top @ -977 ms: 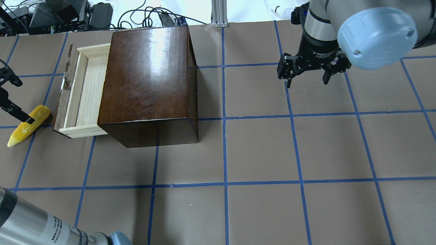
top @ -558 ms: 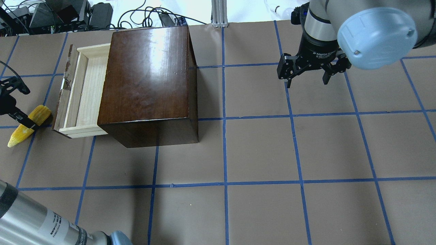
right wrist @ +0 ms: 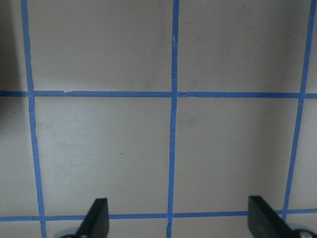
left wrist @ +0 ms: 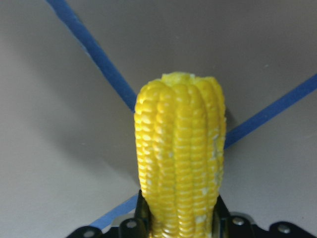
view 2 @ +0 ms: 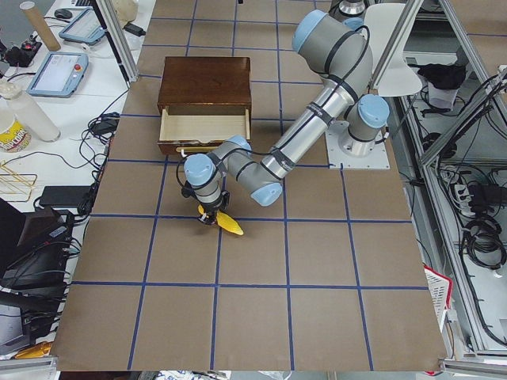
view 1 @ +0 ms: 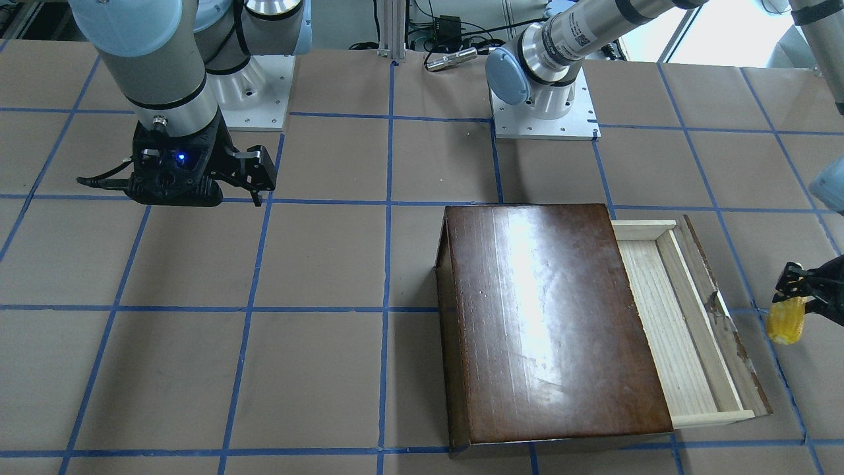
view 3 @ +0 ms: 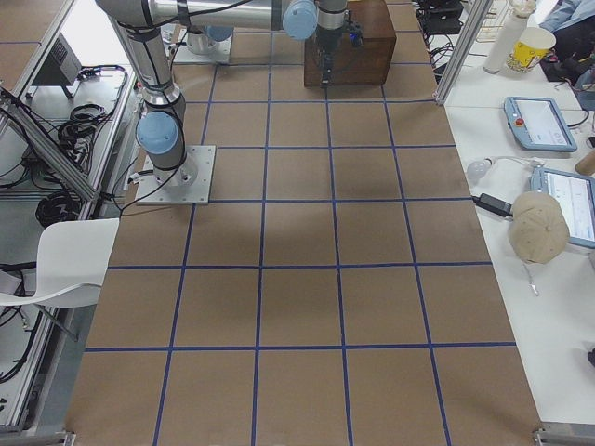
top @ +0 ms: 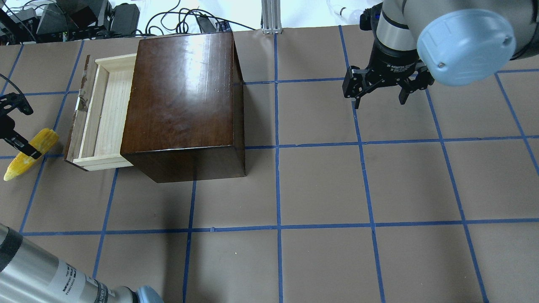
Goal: Open drawer and put corn inside
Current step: 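Lift the corn with the left gripper and carry it over the drawer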
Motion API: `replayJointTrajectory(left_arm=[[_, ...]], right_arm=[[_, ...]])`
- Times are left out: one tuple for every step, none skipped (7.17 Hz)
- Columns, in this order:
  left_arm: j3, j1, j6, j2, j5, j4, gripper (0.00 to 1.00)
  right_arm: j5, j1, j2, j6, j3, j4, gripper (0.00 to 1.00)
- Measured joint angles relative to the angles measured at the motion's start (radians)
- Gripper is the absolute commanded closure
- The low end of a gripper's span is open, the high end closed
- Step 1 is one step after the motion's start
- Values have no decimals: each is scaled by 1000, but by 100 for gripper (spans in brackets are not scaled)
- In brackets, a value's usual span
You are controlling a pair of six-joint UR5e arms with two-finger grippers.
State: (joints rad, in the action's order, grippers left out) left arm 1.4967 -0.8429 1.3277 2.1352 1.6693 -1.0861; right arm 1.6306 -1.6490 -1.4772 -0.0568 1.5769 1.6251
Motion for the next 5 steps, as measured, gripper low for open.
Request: replayJointTrajectory(left_arm=[[-49, -13, -31, -18, -1, -52, 100], [-102, -36, -91, -39, -2, -121, 100], [-151, -65, -168, -66, -3, -198, 100], [-194, -99, -262, -96, -10, -276, 100], [-221, -139, -372, -126, -31, -341, 100]], right_arm=[[0, 0, 0, 0, 0, 0, 0], [0, 0, -1, 0, 0, -1, 0], [0, 0, -1, 0, 0, -1, 0], [-1, 0, -1, 0, 0, 0, 0], [-2, 0, -1, 0, 0, 0, 0]])
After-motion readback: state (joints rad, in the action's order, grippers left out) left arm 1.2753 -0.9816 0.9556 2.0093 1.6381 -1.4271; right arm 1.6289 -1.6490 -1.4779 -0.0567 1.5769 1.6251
